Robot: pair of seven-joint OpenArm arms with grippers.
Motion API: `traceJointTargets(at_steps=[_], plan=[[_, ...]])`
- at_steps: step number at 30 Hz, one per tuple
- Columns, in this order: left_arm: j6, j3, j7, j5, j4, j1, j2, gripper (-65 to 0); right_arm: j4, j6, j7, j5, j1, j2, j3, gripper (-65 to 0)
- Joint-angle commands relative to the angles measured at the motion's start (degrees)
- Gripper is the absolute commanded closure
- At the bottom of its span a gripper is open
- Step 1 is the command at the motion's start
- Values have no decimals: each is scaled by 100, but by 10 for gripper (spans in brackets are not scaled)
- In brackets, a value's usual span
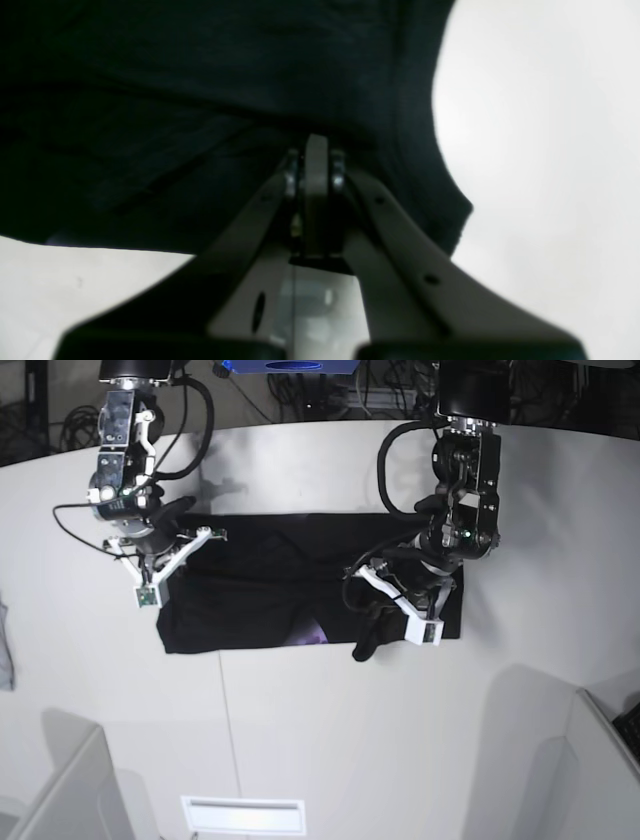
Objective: Fold the T-shirt properly
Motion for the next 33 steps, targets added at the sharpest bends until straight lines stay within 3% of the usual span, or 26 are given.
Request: traceJointTargets(at_steps=[1,33], plan=[[-27,4,-88,-80,87,-66,35,0,79,-20,102,-4,54,29,5,0],[-27,13,-88,-80,-608,-374,298,0,79,-20,102,-4,72,29,5,0]])
